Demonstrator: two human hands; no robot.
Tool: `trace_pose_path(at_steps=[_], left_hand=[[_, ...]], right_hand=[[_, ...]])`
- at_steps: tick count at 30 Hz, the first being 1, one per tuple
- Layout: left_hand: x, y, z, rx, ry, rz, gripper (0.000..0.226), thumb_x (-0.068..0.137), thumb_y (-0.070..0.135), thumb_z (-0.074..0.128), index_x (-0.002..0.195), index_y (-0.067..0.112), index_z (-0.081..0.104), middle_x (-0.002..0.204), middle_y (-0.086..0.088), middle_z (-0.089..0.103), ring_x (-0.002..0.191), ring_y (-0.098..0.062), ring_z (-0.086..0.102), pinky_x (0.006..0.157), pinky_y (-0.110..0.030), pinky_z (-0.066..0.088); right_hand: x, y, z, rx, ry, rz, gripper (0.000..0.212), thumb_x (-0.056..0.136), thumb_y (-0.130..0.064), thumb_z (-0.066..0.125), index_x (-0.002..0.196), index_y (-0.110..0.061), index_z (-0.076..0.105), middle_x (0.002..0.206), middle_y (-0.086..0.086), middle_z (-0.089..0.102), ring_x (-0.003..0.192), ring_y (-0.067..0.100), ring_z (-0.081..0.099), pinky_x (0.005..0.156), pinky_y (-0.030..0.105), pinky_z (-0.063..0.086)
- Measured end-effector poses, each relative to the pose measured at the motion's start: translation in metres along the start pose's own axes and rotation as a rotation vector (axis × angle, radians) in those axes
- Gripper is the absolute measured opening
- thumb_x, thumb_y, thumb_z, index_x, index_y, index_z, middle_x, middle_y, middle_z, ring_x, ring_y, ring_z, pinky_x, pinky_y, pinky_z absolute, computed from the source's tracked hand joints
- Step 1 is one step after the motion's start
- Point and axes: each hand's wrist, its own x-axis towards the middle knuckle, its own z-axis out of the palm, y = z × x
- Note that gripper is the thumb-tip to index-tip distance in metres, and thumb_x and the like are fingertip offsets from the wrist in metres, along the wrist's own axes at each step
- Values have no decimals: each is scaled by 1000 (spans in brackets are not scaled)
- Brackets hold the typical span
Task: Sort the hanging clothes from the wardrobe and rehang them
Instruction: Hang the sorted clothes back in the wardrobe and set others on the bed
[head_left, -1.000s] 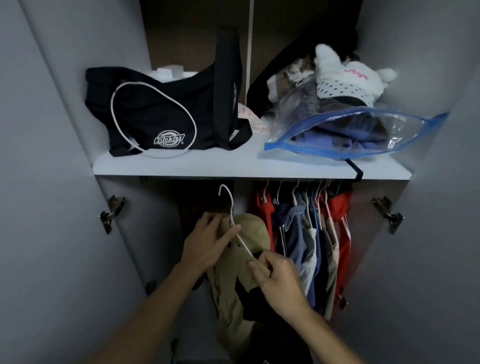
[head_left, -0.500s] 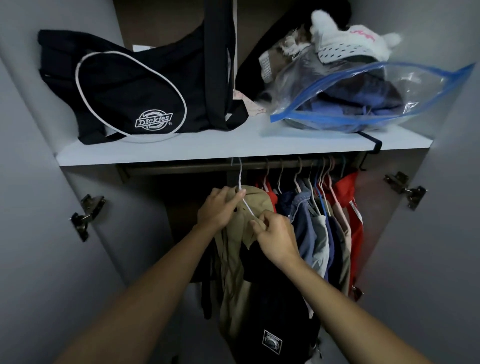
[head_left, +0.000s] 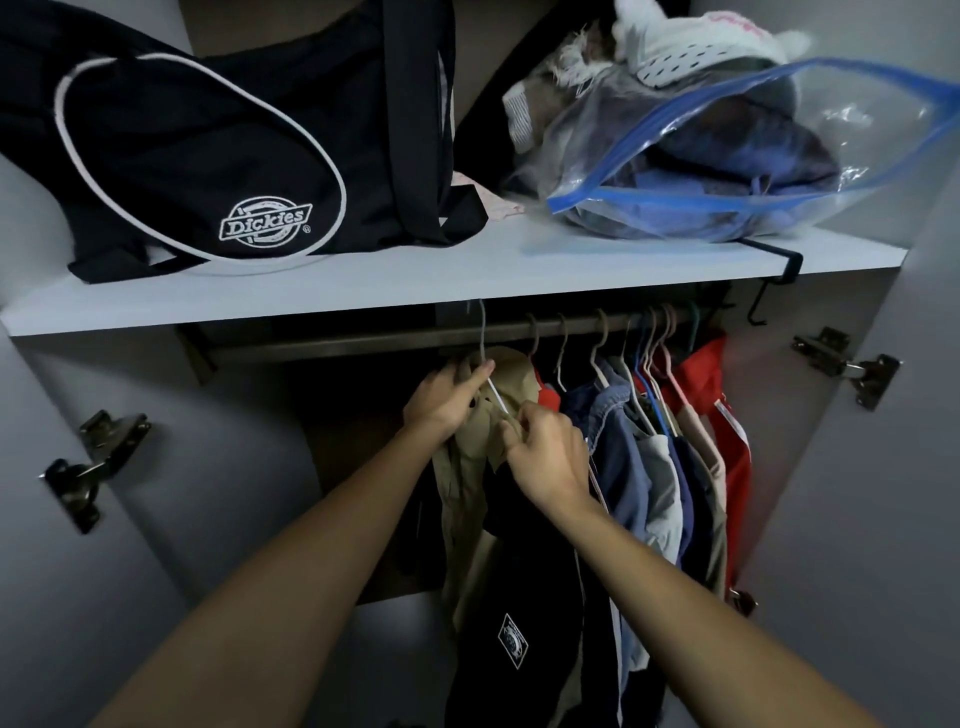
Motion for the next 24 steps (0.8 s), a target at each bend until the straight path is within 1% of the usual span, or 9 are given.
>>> trace_pose_path(at_steps=[2,4,8,13,16,18,21,22,24], left_hand=[[5,0,5,16,-15,7,76,88,87,41,138,32,59,138,-5,63,130,-30,58,102,-39,45],[10,-1,10,18,-33,18,76,88,87,41,136,32,61,138,-4,64,129,-30,58,103,-39,46],[17,-5,20,24,-89,14,81,80,94,37,131,37,63,133,0,67,126,-29,61,105,-42,48],[21,-11,44,-8,-133,7,84,73,98,34,118,34,66,121,-1,71,115,-30,65,100,-43,52],[23,-8,54,-37,-139,16,77,82,93,36,120,33,65,124,-4,70,117,-33,64,101,-42,50],[24,-6,56,-30,-134,22,66,91,84,40,126,33,65,128,-6,69,120,-34,63,99,-39,49],[19,-6,54,-11,-131,10,66,92,83,39,132,35,62,131,-7,67,122,-35,62,101,-40,50],[16,-6,52,-5,-133,0,67,92,84,38,132,35,62,132,-7,66,122,-35,62,102,-42,50],[8,-7,49,12,-152,-22,66,93,82,38,131,34,61,133,-8,65,122,-35,61,102,-44,50]], right_hand=[[2,6,3,-44,22,-19,23,99,-36,61,83,-23,50,94,9,70,89,40,66,67,38,40],[3,11,6,-84,32,-28,20,100,-37,60,88,-21,56,98,9,70,89,39,66,68,39,41],[4,20,16,-138,58,-25,20,100,-35,59,92,-17,60,98,7,69,90,36,66,67,36,37],[-3,38,28,-176,73,-31,18,98,-32,60,91,-16,57,91,6,67,79,33,67,63,38,46],[1,43,25,-263,67,-63,15,96,-30,63,94,-15,58,89,6,68,74,33,68,57,35,38],[2,45,20,-349,30,-102,17,91,-28,69,96,-15,60,90,5,67,68,32,68,53,32,32],[-2,44,12,-461,-22,-143,29,75,-29,83,91,-17,62,85,-1,64,55,23,63,47,27,24],[-4,43,10,-476,-18,-163,31,71,-29,85,89,-18,62,83,-2,63,55,21,62,47,26,23],[-7,43,6,-487,-8,-212,33,68,-29,86,91,-19,63,86,-2,64,67,20,64,49,26,26]])
